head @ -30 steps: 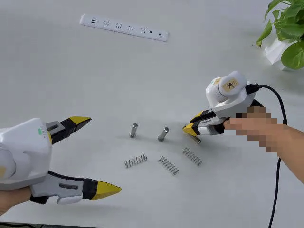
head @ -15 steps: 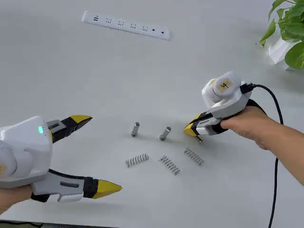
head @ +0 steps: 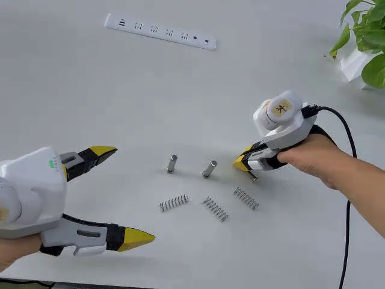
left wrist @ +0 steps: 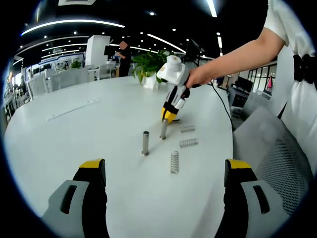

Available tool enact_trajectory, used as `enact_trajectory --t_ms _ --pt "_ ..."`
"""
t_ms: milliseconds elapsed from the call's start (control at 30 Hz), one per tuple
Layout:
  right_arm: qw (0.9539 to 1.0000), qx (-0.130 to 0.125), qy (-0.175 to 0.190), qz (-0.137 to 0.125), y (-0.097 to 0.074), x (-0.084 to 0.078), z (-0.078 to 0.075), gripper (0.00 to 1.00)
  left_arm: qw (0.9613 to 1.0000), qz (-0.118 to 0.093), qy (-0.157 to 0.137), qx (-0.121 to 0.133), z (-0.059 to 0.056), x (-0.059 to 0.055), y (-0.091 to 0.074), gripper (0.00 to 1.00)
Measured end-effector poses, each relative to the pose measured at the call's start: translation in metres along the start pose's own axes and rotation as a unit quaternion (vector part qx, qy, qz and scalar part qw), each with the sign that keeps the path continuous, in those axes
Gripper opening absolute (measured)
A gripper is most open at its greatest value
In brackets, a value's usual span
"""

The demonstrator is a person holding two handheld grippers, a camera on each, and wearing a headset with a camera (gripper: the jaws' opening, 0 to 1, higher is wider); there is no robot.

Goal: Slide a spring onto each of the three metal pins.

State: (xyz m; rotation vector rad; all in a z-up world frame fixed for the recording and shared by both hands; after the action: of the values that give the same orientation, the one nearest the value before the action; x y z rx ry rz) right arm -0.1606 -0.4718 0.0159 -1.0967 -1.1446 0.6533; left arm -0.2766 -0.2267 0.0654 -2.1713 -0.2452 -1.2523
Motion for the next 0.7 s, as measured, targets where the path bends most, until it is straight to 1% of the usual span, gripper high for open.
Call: enact_trajectory --t_ms 100,267,467,700 --pt "1.0 -0.002 0.003 0.002 -0.0021 0.0017 0.0042 0.05 1.0 0.0 0.0 0.0 -0.0002 -0.0002 -0.0003 0.99" --pt "1.0 -0.005 0.003 0.001 -0.0037 0.0029 0.0068 0.05 1.0 0.0 0.0 0.0 0.0002 0.0008 -0.0009 0.99" --pt "1.0 -0.005 0.001 0.0 -0.0048 0.0027 0.008 0.05 1.0 0.0 0.002 0.0 0.0006 0.0026 -0.0009 0.99" --pt "0.9999 -0.009 0.001 -0.007 -0.0089 0.0025 0.0083 0.05 1.0 0.002 0.002 -0.002 0.0001 0.0016 -0.0004 0.99"
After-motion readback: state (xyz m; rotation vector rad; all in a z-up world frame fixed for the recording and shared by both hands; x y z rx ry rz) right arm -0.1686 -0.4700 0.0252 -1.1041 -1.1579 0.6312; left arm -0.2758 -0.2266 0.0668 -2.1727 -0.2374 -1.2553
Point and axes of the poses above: the centre of the closed fingertips' face, and the gripper's own axes: y roughly forward along the fingers, z roughly to its left, x roughly out of its top, the point moved 6 cm from there along -y, roughly backward along the fingers, and after that the axes turned 14 degrees about -y, right-handed, at the moved point
